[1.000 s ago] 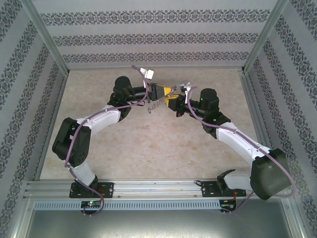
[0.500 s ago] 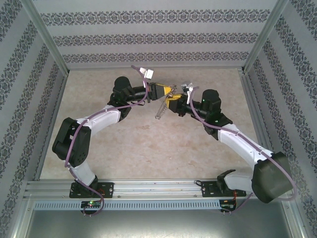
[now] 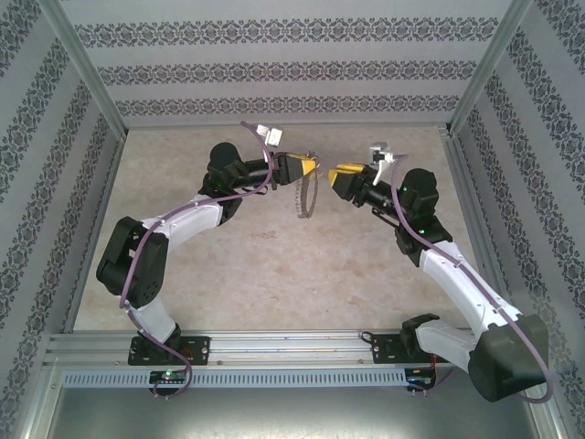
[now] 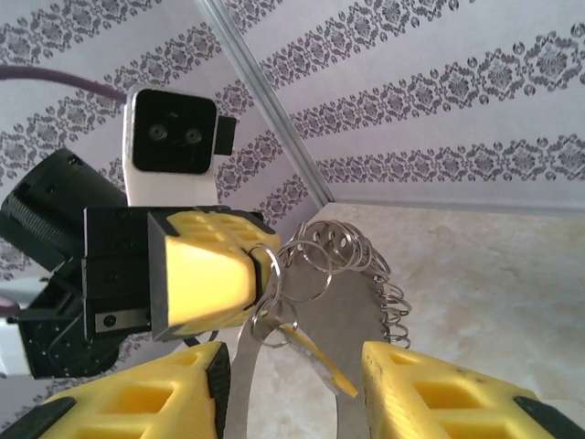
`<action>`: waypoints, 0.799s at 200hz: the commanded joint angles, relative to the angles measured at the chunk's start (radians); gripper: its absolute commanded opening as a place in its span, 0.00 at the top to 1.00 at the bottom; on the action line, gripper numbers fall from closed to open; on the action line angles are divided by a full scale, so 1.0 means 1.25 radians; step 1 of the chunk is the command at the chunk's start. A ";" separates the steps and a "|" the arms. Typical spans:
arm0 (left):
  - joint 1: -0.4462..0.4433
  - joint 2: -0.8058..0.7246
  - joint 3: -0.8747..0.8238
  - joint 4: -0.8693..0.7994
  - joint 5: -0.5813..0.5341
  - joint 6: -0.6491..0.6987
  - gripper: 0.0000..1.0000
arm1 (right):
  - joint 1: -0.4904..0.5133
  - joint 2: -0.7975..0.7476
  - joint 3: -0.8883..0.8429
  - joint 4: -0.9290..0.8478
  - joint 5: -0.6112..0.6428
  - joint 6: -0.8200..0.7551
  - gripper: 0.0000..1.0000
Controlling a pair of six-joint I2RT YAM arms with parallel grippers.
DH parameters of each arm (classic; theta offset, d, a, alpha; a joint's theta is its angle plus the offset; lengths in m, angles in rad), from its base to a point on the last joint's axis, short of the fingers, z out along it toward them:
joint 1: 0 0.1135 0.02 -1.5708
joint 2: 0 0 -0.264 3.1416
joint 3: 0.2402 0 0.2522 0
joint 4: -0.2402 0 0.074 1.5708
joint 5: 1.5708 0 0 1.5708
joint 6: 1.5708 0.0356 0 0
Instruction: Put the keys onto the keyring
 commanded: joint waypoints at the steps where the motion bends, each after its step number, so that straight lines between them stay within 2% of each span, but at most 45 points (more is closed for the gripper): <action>1: -0.010 -0.014 -0.001 0.075 0.005 -0.011 1.00 | -0.004 0.035 0.041 0.081 -0.029 0.093 0.57; 37: -0.011 -0.013 0.000 0.077 0.007 -0.015 1.00 | -0.005 0.092 0.056 0.178 -0.057 0.177 0.59; 83: -0.010 -0.011 0.002 0.081 0.007 -0.019 1.00 | -0.004 0.134 0.066 0.239 -0.070 0.226 0.63; 160: -0.011 -0.008 0.006 0.081 0.006 -0.021 1.00 | 0.016 0.150 0.068 0.254 -0.077 0.227 0.72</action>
